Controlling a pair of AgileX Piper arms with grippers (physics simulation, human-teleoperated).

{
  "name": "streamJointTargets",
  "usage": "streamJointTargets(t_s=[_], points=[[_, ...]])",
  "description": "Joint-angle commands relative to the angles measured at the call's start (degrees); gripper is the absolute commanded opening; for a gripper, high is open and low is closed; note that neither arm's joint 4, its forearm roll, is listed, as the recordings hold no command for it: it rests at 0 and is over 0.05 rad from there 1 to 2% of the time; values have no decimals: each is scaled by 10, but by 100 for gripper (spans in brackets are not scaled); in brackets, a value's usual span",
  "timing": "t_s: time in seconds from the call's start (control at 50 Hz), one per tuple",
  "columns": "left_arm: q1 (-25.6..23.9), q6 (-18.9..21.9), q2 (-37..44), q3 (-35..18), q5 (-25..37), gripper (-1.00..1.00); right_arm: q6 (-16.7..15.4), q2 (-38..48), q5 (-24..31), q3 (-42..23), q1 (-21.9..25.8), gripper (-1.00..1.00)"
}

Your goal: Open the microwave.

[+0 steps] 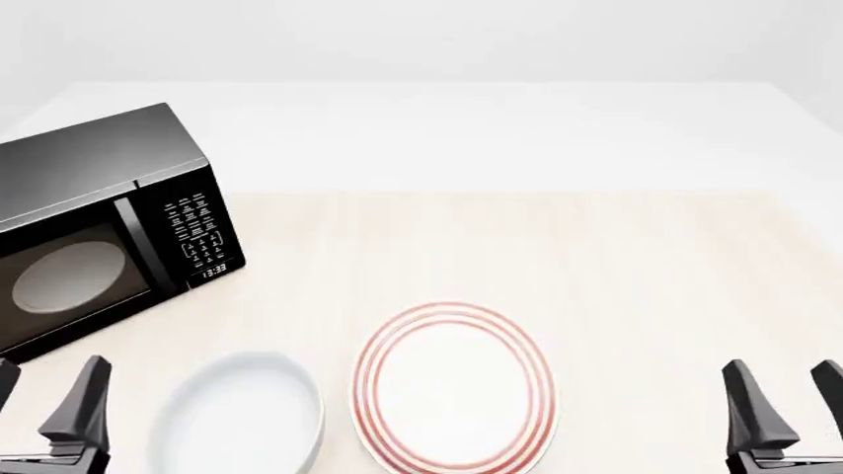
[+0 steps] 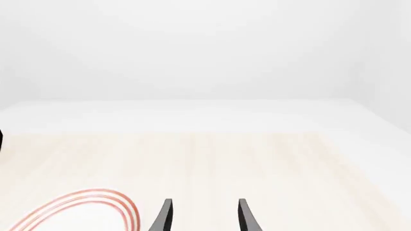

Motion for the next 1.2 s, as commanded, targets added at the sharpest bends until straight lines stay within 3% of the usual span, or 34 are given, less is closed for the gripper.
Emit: streamJointTargets(t_s=[0.02,0.2,0.36,0.62,0.96,1.2], points=[[28,1,0,-38,29,100,0,0,0,0,0,100],[32,6,36,-94,70,100,0,0,0,0,0,100],[35,-11,145,-119,29,100,0,0,0,0,0,100],[38,-21,212,-186,46,100,0,1,0,0,0,100],[73,-28,284,-192,11,100,0,0,0,0,0,100],[67,-17,355,-190,-36,100,0,0,0,0,0,100]])
